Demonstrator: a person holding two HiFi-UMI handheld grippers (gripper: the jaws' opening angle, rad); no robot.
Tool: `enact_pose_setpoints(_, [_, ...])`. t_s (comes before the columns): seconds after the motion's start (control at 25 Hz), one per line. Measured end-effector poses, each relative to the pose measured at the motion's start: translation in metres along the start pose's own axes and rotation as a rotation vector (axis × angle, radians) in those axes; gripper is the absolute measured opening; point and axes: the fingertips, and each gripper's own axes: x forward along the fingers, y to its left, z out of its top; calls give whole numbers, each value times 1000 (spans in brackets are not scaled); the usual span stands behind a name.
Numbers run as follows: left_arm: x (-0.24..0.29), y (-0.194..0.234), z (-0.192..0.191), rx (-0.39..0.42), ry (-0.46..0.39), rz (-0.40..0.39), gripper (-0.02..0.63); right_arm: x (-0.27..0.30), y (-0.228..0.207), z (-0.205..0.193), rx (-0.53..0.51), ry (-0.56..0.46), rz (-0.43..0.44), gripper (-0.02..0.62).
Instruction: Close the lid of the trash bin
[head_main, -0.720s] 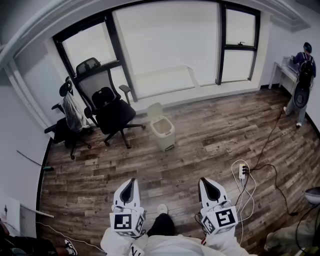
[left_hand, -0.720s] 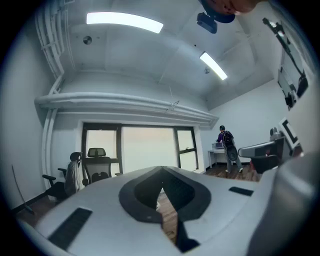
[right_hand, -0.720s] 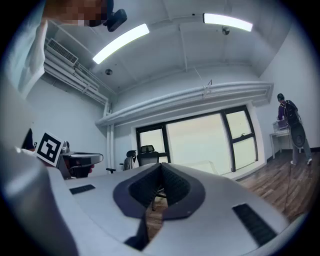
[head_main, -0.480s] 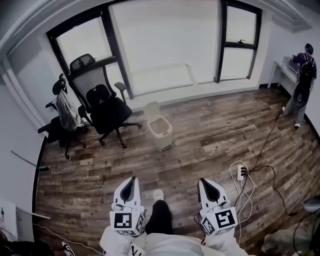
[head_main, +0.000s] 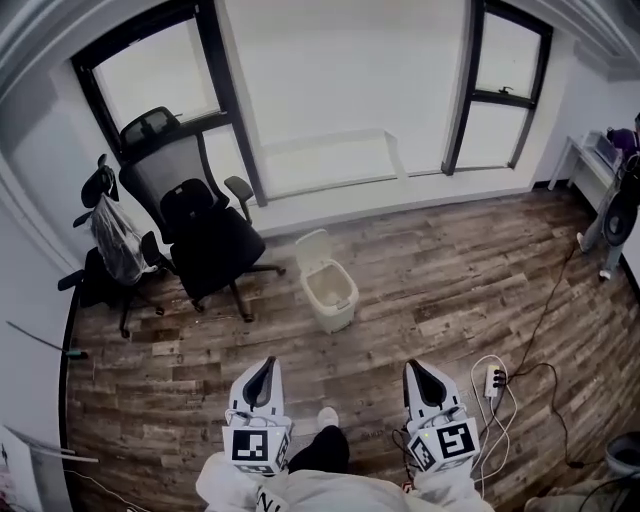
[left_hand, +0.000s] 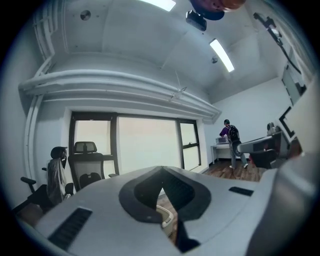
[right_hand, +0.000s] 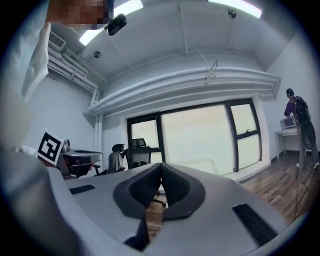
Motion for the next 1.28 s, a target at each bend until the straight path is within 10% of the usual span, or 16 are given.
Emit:
enact_pose_setpoints(0.4, [166,113,-9,-18,42,-14,8,222,-9,16,5,34,28,25])
enact_pose_setpoints(1.28, [315,159,-7,-47,55,15,9,378,-65,22,2,68,76,25])
